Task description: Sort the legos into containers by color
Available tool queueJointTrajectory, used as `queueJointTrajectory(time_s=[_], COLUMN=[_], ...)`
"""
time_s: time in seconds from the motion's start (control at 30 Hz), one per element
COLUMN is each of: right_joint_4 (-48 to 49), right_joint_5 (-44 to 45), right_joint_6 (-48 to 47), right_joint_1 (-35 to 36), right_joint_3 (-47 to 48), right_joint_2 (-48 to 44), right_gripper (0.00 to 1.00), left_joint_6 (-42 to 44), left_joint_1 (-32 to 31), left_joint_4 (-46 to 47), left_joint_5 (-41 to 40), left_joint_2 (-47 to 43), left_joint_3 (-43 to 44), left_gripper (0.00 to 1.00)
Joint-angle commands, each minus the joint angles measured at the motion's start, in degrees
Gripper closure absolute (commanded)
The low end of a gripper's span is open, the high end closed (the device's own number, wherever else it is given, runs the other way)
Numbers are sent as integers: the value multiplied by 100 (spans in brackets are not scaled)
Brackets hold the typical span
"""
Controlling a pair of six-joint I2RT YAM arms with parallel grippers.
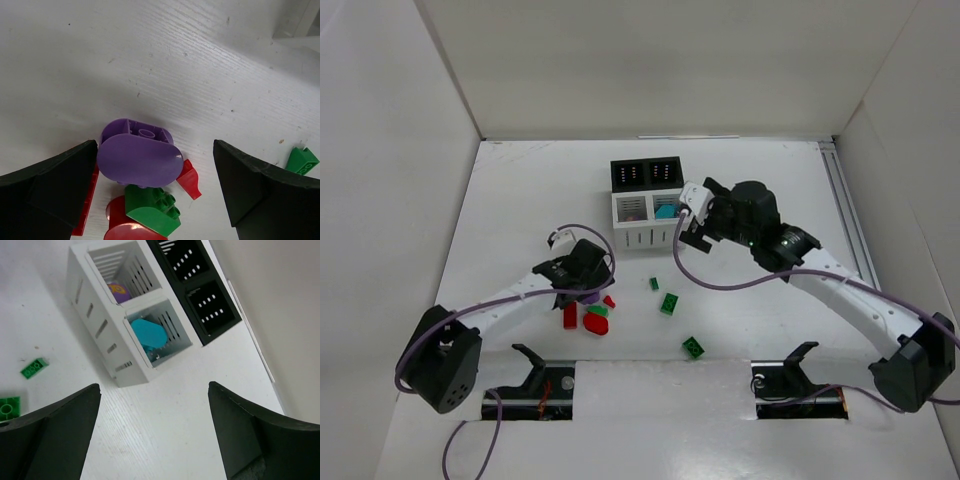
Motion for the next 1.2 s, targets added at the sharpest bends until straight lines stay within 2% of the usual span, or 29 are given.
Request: queueJointTrajectory(time_s=[0.0, 0.1, 0.2, 0.23, 0.37, 0.4, 0.5, 0.53, 0.73, 0.8, 0.9, 0.93, 0.97, 1.07, 1.17], right_joint_4=[-19, -19, -19, -19, -71, -72, -72, -72, -125, -125, -230, -230, -308, -362, -301], right_joint_5=[174, 174, 174, 174, 174, 174, 174, 174, 174, 174, 174, 174, 174, 174, 174], right_joint_6=[98, 98, 150, 151, 151, 151, 151, 151, 151, 204, 204, 204, 204, 256, 256], right_joint_1=[-194, -247, -309, -370, -476, -537, -599, -599, -757, -810, -923, -924, -976, -977, -1029], right_joint_3=[-25, -86, -148, -200, -253, -314, -315, -367, -473, -551, -605, -605, -657, -727, -798], right_joint_2=[-228, -342, -395, -465, -518, -570, -676, -676, -904, -975, -1028, -1089, -1090, -1090, -1090], right_gripper=[7, 7, 7, 7, 7, 7, 7, 7, 7, 7, 7, 6, 6, 6, 6], left_joint_6=[56, 56, 3, -67, -67, -67, -67, -67, 117, 204, 477, 478, 356, -39, -637], left_joint_1=[-44, -96, -97, -97, -97, -97, -97, -97, -97, -97, -97, -97, -97, -97, -97], left_joint_4=[118, 118, -22, -23, -76, -76, -76, -137, -242, -243, -172, -172, -294, -673, -674], left_joint_5=[-99, -159, -274, -274, -327, -327, -380, -441, -494, -494, -293, -205, -126, 138, 139], left_joint_2=[155, 288, 411, 411, 411, 411, 411, 411, 288, 166, 34, 33, 33, -89, -151], left_joint_3=[213, 213, 274, 274, 327, 327, 380, 449, 775, 872, 933, 933, 933, 820, 521], left_gripper=[0, 1, 7, 13, 26, 36, 48, 55, 68, 66, 58, 52, 41, 32, 29])
